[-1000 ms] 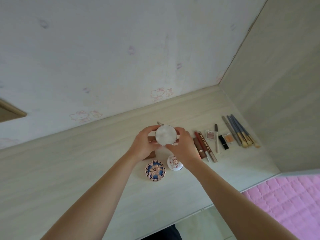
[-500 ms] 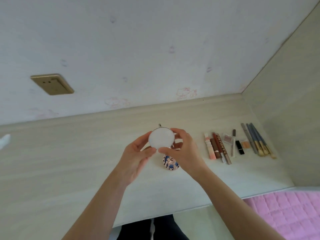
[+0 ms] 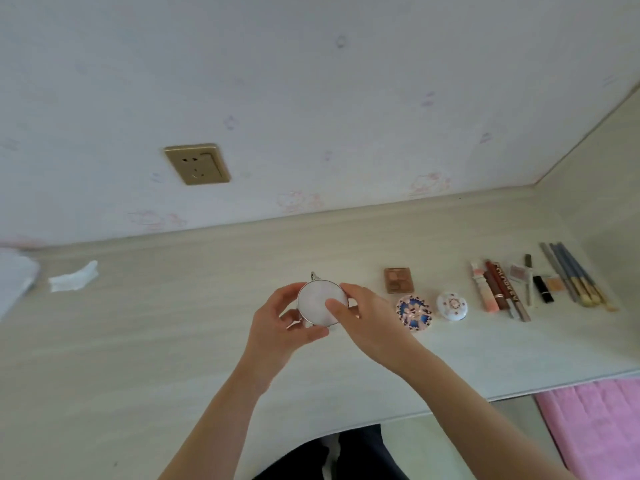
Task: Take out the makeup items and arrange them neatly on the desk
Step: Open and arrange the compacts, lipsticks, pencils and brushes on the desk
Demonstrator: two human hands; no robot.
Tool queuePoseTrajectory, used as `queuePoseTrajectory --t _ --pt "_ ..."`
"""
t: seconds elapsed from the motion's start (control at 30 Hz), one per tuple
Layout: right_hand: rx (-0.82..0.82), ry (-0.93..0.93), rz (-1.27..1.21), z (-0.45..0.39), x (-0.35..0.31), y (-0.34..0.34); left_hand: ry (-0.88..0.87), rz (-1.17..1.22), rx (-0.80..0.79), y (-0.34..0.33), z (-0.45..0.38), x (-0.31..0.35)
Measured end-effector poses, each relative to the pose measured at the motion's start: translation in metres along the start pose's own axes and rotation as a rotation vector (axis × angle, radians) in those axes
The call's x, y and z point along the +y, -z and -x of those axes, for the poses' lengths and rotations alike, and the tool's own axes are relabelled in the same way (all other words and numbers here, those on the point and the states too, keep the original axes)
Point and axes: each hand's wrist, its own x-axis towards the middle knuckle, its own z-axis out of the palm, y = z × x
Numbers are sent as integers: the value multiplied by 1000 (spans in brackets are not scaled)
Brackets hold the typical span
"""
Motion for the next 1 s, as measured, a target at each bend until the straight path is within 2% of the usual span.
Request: queuePoseTrajectory --t 0.2,0.43,0.7,1.0 --pt "-111 71 73 -7 -33 -47 18 -98 -110 52 6 -2" --pt "-140 125 191 -23 -45 -56 25 -59 -184 79 -5 -11" --pt "-139 173 149 -57 -12 -65 -44 22 -97 68 -33 -53" --pt "-108 425 185 -102 31 -78 -234 88 -67 67 -83 -108"
